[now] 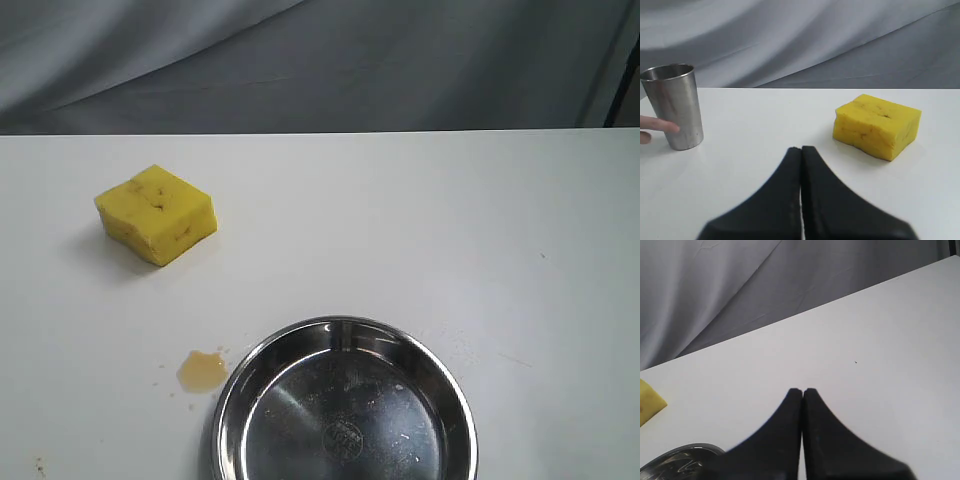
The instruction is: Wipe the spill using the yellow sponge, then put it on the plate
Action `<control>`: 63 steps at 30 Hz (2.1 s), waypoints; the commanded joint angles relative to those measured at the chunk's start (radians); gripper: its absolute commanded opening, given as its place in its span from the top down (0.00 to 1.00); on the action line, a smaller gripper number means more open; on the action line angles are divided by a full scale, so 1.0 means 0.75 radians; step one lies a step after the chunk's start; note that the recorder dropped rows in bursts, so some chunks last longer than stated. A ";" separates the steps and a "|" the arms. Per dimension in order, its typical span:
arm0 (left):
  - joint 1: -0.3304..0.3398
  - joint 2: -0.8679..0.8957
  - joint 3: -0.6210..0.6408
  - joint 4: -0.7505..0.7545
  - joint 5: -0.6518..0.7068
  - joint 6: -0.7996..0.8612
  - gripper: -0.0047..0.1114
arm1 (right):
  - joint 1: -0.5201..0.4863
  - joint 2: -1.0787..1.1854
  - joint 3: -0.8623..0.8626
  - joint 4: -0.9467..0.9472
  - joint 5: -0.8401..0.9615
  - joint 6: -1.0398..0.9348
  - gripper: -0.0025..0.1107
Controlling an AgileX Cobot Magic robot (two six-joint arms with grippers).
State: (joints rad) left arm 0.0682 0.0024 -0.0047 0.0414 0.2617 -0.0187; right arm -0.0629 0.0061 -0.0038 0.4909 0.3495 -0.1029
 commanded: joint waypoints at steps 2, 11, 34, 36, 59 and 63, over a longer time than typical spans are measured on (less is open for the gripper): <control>0.003 -0.003 0.006 -0.001 -0.004 -0.002 0.96 | -0.006 -0.008 0.005 0.002 0.001 0.002 0.98; 0.003 -0.003 0.006 -0.001 -0.004 -0.002 0.96 | -0.006 -0.008 0.005 0.002 0.001 0.002 0.98; 0.003 -0.003 0.006 -0.001 -0.004 -0.002 0.96 | -0.006 -0.008 0.005 -0.019 0.006 -0.002 0.98; 0.003 -0.003 0.006 -0.001 -0.004 -0.002 0.96 | -0.006 -0.008 0.005 -0.019 0.006 -0.002 0.98; 0.003 -0.003 0.006 -0.001 -0.004 -0.002 0.96 | -0.006 -0.008 0.005 0.107 -0.896 0.414 0.98; 0.003 -0.003 0.006 -0.001 -0.004 -0.002 0.96 | -0.006 -0.008 -0.201 -0.372 -0.631 0.637 0.98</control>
State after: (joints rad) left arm 0.0682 0.0024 -0.0047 0.0414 0.2617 -0.0187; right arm -0.0629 0.0044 -0.0686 0.4023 -0.2394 0.3298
